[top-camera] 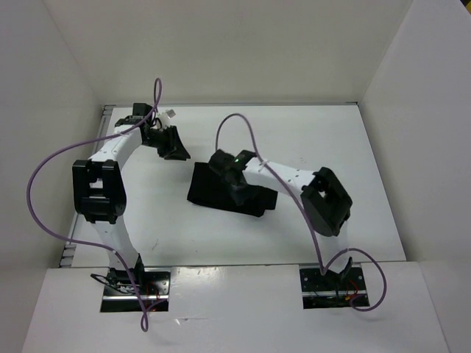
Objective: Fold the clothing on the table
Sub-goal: Fold the skirt
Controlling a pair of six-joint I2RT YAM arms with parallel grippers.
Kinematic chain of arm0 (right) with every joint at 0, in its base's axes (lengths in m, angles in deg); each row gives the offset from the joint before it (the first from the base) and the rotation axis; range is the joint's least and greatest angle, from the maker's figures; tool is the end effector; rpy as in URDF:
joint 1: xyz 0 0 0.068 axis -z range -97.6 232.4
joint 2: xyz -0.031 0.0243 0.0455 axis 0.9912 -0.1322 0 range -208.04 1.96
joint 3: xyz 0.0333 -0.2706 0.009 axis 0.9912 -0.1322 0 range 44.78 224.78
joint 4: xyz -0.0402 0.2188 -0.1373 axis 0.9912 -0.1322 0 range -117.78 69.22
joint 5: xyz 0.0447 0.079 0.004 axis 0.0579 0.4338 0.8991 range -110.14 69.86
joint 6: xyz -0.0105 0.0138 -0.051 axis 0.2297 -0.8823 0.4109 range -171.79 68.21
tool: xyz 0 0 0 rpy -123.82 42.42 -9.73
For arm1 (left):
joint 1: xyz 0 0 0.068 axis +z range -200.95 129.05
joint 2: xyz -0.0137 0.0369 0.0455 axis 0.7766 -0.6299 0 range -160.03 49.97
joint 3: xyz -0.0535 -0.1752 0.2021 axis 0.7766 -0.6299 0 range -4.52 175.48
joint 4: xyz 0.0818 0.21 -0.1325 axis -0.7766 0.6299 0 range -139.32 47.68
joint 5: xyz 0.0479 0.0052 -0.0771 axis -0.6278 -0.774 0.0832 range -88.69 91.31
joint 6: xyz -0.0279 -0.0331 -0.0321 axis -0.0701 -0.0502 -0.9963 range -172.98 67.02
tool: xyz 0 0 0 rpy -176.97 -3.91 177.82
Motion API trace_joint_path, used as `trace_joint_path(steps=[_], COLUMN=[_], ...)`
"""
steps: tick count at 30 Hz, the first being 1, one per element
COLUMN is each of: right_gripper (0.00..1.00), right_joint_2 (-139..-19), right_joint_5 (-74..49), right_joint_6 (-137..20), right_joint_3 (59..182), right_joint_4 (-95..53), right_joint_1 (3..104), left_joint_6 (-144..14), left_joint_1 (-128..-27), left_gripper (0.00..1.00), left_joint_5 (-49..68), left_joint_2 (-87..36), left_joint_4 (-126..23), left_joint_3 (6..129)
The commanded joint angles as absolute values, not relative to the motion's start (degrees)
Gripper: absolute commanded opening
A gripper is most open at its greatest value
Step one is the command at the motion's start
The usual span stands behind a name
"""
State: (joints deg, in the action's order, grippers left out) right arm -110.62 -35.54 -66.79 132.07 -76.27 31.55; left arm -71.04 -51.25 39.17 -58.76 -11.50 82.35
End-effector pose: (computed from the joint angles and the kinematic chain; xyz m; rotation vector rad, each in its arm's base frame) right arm 0.2508 0.2933 0.2000 -0.8490 2.7257 -0.1989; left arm 0.4059 -0.0240 0.2398 -0.1603 2.5660 -0.9775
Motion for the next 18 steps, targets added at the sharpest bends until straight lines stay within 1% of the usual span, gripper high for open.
trace_joint_path(steps=[1, 4, 5, 6, 8, 11, 13, 18], right_gripper=[0.47, 0.51, 0.54, 0.54, 0.55, 0.57, 0.58, 0.58], right_joint_2=[-103.3, -102.1, -100.3, -100.3, -99.4, -98.9, -101.0, -102.9], right_joint_5=[-37.0, -34.0, -29.1, -29.0, -24.3, -18.2, -14.5, -8.3], right_joint_6=[-72.6, -76.3, -78.1, -78.1, -78.9, -78.9, -78.9, -78.9], right_joint_3=[135.1, 131.5, 127.5, 126.2, 123.8, 120.5, 119.8, 118.7], right_joint_4=[-76.7, -73.5, -67.8, -67.7, -63.2, -58.5, -57.0, -52.4], right_joint_1=[39.9, 47.3, 52.6, 52.7, 57.3, 61.4, 63.3, 65.1], left_joint_6=[-70.8, -71.3, -71.3, -71.3, -71.3, -71.3, -71.3, -71.3], left_joint_1=[-52.4, -54.6, -56.4, -56.4, -58.1, -60.2, -61.9, -64.1], left_gripper=[0.34, 0.34, 0.32, 0.32, 0.32, 0.32, 0.32, 0.32], left_joint_5=[41.7, 43.1, 43.7, 43.7, 43.7, 44.4, 44.4, 44.4], left_joint_2=[-55.9, -56.7, -58.7, -58.8, -60.1, -60.6, -61.2, -63.0], left_joint_4=[-14.1, -15.2, -15.2, -15.2, -15.7, -17.2, -17.2, -16.7], left_joint_3=[82.0, 82.0, 82.5, 82.5, 82.5, 81.9, 82.6, 84.2])
